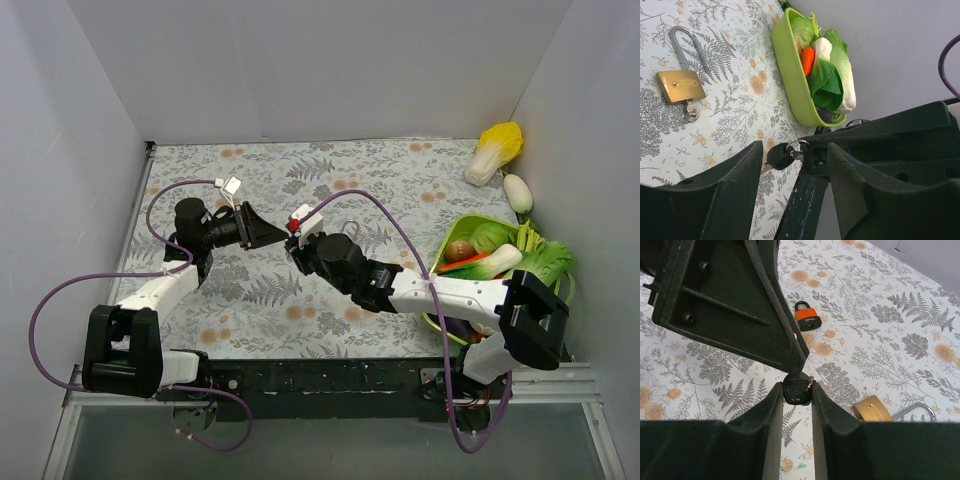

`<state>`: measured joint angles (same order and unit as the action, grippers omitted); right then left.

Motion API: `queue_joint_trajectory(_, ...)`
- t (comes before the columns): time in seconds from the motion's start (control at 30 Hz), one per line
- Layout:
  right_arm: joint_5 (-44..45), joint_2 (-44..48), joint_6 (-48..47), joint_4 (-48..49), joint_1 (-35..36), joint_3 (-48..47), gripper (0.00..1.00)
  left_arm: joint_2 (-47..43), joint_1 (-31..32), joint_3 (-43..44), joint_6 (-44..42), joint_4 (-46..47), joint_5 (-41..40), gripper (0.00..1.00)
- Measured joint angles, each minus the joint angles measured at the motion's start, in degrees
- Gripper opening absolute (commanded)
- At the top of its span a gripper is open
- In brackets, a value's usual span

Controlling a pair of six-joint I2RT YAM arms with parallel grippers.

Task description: Unlock with the key

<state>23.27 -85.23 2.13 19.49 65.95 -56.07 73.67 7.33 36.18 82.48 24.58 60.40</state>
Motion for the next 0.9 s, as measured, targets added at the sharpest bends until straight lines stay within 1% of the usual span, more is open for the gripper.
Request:
queue_joint_trajectory(0.07, 1.05, 0.00, -0.22, 0.02, 0.09, 0.00, 0.01, 0.00, 0.00, 0.00, 0.09, -0.04, -0.13, 0.47)
queue_joint_trajectory(0.13, 1.75, 0.00, -0.42, 0.02, 0.13, 0.00, 0.01, 0.00, 0.00, -0.02, 0.13, -0.07, -0.57, 0.41)
queue_joint_trajectory(0.23, 2.49, 0.00, -0.61, 0.02, 0.13, 0.00, 0.01, 0.00, 0.00, -0.04, 0.52, 0.02, -1.09, 0.39)
queue_joint_trajectory(0.33, 2.75, 0.00, -0.66, 0.02, 0.13, 0.00, 0.01, 0.00, 0.00, -0.11, 0.87, 0.33, -1.31, 0.33)
queue_joint_trajectory(0.7, 2.71, -0.46, -0.92, 0.35, 0.76, 0.00, 0.01, 0.04, 0.00, -0.15, 1.57, 1.18, -1.42, 0.30)
queue_joint_trajectory(0.77, 2.71, -0.79, -1.03, 0.37, 0.98, 0.00, 0.01, 0.04, 0.00, -0.22, 1.81, 1.51, -1.38, 0.26)
queue_joint_trajectory(0.83, 2.71, -1.16, -1.09, 0.39, 1.11, 0.00, 0.01, 0.04, 0.00, -0.37, 2.29, 2.10, -1.33, 0.18)
queue_joint_trajectory(0.9, 2.73, -1.46, -1.09, 0.39, 1.27, 0.00, 0.01, 0.04, 0.00, -0.66, 2.71, 2.73, -1.36, 0.13)
